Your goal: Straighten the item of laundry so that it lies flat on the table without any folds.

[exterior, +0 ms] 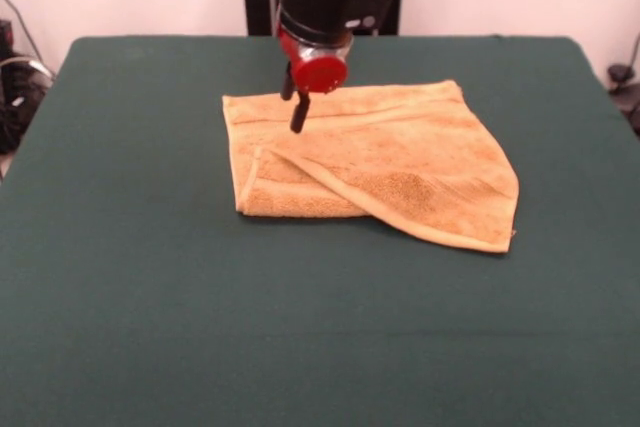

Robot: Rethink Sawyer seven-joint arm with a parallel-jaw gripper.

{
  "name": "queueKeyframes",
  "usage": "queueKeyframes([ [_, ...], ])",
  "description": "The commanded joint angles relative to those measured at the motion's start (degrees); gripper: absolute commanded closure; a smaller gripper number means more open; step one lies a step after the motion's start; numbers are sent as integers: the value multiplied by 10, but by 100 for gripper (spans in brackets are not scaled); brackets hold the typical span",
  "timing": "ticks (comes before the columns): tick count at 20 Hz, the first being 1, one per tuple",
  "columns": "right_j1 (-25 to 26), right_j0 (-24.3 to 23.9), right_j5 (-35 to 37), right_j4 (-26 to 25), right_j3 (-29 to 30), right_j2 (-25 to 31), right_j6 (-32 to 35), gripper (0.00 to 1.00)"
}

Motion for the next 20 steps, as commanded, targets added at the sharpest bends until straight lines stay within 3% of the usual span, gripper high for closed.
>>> queueKeyframes([
  [1,68,-7,-62,17,17,71,67,0],
  [15,98,-26,-131,42,28,113,90,0],
  [20,77,-18,-110,38,37,100,85,0],
])
